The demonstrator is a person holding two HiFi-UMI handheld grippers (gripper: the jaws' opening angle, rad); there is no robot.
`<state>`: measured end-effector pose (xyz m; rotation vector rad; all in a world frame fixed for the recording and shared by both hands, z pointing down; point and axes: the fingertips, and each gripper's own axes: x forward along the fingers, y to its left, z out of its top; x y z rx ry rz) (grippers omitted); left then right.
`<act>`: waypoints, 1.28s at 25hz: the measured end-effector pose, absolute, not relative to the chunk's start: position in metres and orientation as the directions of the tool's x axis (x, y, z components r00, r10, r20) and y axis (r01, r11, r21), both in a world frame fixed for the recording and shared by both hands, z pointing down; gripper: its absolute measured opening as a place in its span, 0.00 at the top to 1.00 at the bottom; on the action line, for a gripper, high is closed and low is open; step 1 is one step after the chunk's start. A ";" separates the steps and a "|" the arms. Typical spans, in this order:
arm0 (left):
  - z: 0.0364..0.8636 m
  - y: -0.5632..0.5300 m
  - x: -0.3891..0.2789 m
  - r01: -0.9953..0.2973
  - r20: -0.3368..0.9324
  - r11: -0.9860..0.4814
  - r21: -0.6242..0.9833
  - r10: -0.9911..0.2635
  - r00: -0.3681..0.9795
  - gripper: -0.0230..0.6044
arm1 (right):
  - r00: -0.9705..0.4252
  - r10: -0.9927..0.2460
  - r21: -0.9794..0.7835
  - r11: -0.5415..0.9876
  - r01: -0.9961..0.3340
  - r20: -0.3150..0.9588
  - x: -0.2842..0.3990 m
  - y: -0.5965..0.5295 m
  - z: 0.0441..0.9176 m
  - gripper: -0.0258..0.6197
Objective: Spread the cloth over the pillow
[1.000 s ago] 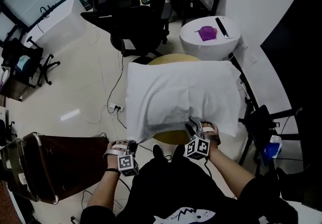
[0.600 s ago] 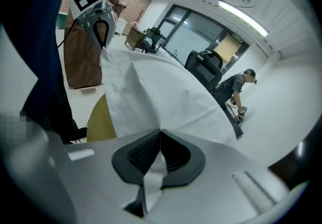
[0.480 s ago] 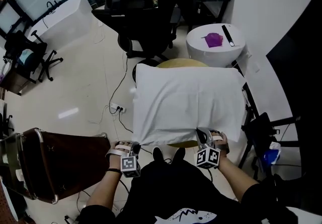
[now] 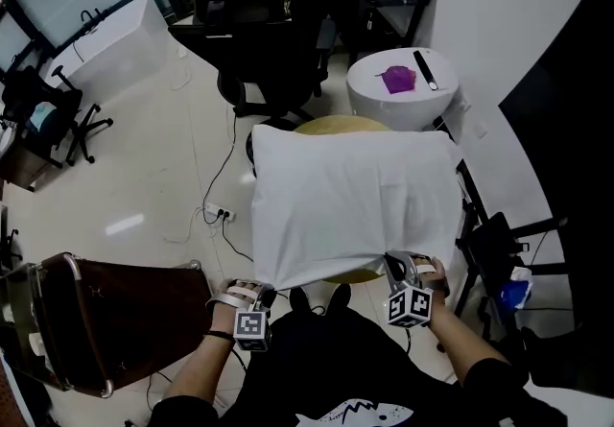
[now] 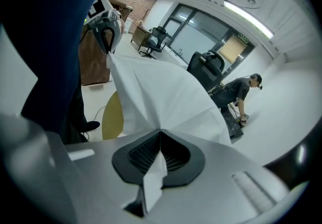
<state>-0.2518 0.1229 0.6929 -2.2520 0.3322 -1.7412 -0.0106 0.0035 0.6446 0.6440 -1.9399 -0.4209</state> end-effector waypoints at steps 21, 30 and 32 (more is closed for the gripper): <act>0.734 0.097 -0.279 -0.021 0.939 -0.950 -0.312 -0.311 0.149 0.96 | -0.332 -0.664 0.478 0.728 -0.492 0.670 0.028 -0.012 0.641 0.78; 0.736 0.097 -0.283 -0.014 0.946 -0.953 -0.301 -0.301 0.121 0.96 | -0.133 -0.648 0.357 0.565 -0.744 0.750 0.185 -0.017 0.687 0.74; 0.737 0.097 -0.283 -0.007 0.949 -0.955 -0.296 -0.295 0.109 0.96 | -0.110 -0.638 0.335 0.534 -0.776 0.762 0.209 -0.022 0.696 0.72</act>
